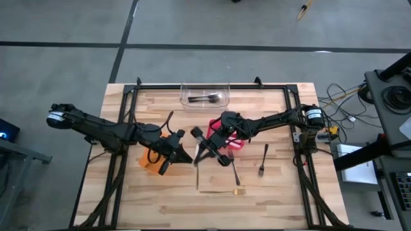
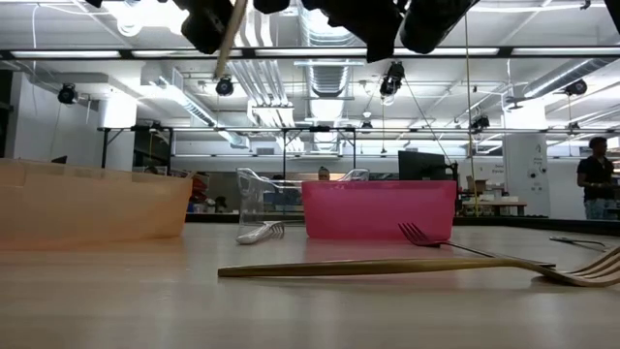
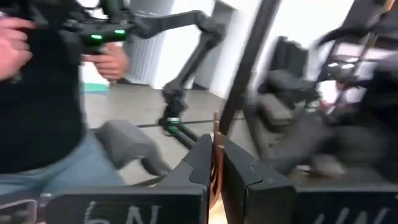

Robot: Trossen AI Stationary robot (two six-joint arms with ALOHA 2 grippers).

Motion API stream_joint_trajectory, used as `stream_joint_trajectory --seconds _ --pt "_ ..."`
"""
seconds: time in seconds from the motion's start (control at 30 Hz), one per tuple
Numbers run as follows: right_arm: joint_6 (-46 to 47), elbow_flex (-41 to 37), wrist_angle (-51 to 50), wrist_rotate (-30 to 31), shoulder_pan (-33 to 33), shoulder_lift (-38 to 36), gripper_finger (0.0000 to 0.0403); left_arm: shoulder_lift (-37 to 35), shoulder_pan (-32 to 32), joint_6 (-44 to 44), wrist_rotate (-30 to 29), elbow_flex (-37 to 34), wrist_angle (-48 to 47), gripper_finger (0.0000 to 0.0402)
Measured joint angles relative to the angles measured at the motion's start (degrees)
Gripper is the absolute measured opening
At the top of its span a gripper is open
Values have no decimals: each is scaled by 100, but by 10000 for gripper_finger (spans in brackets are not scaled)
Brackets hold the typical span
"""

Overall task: Sort silverware by color (type)
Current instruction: Put the gold fork into the orange bin

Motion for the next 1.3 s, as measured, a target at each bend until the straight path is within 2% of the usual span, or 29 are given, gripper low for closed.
stream_joint_trajectory --seconds 0.17,0.23,0.3,0.37,0.43,0.57,0.63,0.77,0.9,1.3 --pt "195 2 75 157 -32 -87 7 -263 104 17 -24 124 -839 36" --pt "322 4 62 508 -47 -144 7 -435 150 67 -75 311 -1452 39" --pt "334 7 -58 955 -45 -162 7 -578 165 79 -417 600 -2456 41" --pt "338 7 -212 1644 -45 -168 7 -691 162 75 -1089 954 -3526 40" --pt "348 7 -306 2669 -29 -161 8 -817 146 19 -1960 1357 -4381 40" --pt "675 9 -240 4732 40 -14 8 -1013 119 -27 -3652 1977 -5470 40" --pt "950 7 -259 5381 49 56 8 -1109 122 -6 -4342 2214 -5768 41" --pt "1741 21 -7 6253 43 275 8 -1313 122 192 -5548 2534 -5871 41" --pt "2252 248 -37 6950 46 631 8 -1418 122 343 -5848 2698 -5856 41" --pt "2874 1678 -155 7585 197 1946 8 -1567 119 503 -5845 2376 -5884 41"
